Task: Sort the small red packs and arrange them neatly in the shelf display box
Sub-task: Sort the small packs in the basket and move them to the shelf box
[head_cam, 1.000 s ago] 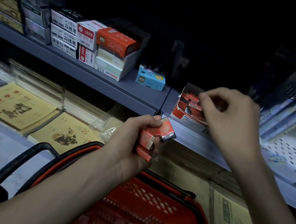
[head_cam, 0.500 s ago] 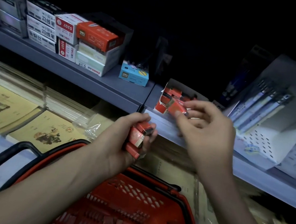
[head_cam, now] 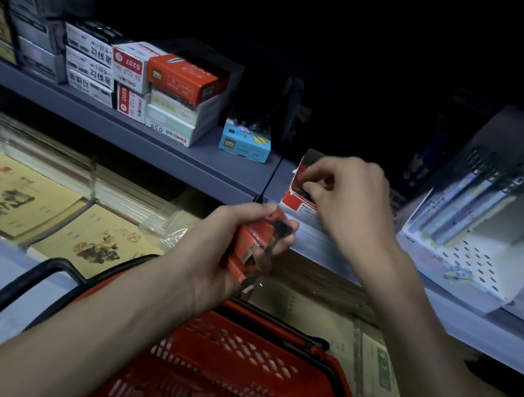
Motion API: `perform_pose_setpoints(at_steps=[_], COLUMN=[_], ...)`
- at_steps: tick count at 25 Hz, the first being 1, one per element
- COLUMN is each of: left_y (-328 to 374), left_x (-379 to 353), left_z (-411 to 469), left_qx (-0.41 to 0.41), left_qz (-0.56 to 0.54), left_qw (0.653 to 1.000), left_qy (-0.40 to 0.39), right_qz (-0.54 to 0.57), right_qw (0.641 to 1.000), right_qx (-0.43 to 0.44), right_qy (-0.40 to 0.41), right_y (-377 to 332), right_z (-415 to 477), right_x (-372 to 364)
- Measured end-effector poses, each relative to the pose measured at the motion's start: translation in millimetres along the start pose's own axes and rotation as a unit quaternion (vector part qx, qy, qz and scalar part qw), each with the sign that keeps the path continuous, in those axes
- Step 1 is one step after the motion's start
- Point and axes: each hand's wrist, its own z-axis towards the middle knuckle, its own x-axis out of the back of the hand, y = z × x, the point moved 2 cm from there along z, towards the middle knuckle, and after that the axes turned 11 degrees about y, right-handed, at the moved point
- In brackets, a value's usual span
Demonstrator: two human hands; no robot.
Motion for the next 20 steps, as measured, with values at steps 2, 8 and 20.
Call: perform_pose_setpoints(at_steps=[2, 8, 20], left_y=[1.8, 6.7, -22.0], left_x=[-1.4, -0.3, -0.3], left_z=[-3.3, 2.0, 0.3], left_qx=[-0.007, -0.022, 0.037], left_qz=[0.020, 0.037, 0.075], left_qw=[1.000, 0.999, 0.996], left_qy=[-0.003, -0.007, 0.042], right_qz=[0.026, 0.170, 0.227], right_qw=[0.999, 0.976, 0.955], right_qx=[-0.026, -0.134, -0.188], right_qy=[-0.030, -0.009, 0.039], right_y=[0.5, -8.8, 4.0], right_z=[-3.0, -30.8, -49.3], right_x=[-1.5, 35.5, 46.8])
